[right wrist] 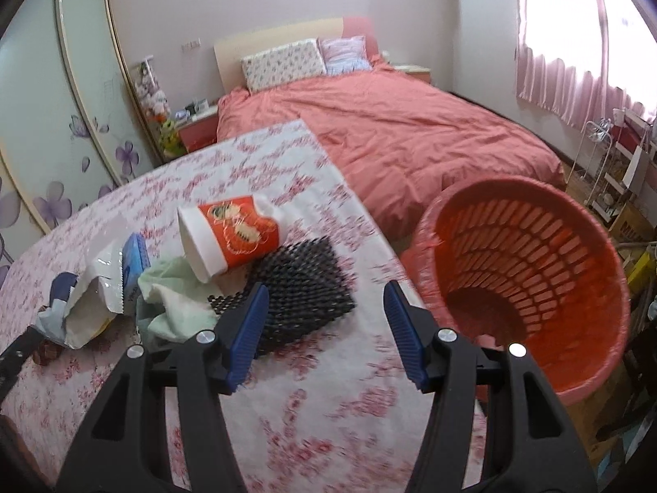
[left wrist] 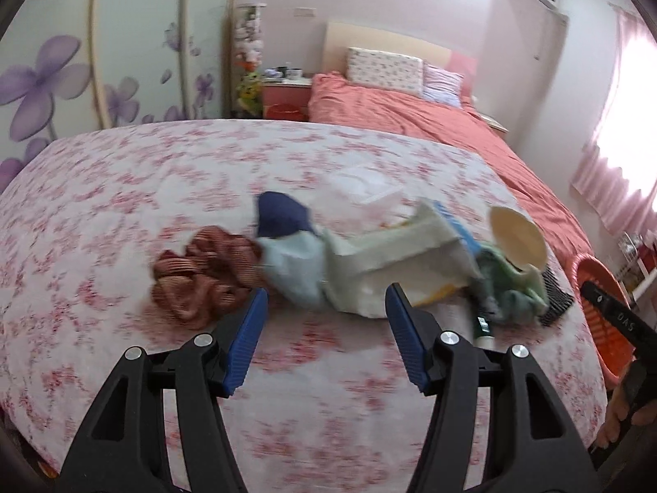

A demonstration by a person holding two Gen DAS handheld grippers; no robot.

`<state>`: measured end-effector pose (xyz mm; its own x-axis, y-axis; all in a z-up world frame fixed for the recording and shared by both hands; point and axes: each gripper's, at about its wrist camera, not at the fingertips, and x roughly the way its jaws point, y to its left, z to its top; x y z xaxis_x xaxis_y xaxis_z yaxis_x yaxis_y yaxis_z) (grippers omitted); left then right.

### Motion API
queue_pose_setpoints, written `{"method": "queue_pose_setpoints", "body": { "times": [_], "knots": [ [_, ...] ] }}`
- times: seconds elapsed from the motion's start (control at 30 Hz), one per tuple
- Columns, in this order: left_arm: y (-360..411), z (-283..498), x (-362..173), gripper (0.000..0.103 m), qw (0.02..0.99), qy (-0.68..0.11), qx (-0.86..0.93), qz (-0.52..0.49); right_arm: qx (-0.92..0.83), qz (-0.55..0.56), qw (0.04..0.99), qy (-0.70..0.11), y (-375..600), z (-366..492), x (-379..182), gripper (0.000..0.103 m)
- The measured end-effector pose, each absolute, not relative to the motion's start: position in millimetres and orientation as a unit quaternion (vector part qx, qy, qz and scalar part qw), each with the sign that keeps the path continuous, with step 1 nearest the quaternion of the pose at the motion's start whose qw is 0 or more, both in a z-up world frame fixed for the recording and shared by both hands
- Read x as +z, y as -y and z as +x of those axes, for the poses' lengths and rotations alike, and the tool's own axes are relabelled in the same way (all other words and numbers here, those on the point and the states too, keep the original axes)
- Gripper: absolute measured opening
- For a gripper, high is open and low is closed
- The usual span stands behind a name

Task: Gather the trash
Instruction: 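Grasp the black mesh pad with the right gripper while the left grasps the brown scrunchie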

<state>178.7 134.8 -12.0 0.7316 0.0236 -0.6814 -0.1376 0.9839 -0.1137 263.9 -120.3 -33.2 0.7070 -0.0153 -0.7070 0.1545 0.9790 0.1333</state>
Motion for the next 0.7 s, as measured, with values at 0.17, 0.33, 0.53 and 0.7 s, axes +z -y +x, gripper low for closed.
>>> {"method": "queue_pose_setpoints", "body": {
  "times": [0.17, 0.33, 0.53, 0.7],
  "knots": [
    [-157, 177, -15, 0.061, 0.925, -0.363, 0.065, -0.089, -0.045, 0.074, 0.909, -0.407, 105, 282, -48, 0.057],
    [-178, 175, -20, 0.061, 0.922, -0.367, 0.08, -0.096, -0.046, 0.062, 0.892, -0.445, 101, 297, -64, 0.051],
    [-196, 177, -29, 0.061, 0.915, -0.377, 0.095, -0.11, -0.046, 0.037, 0.898, -0.436, 98, 295, -66, 0.027],
    [-205, 178, -33, 0.061, 0.911, -0.383, 0.103, -0.114, -0.041, 0.066, 0.902, -0.424, 108, 287, -61, 0.01]
  ]
}}
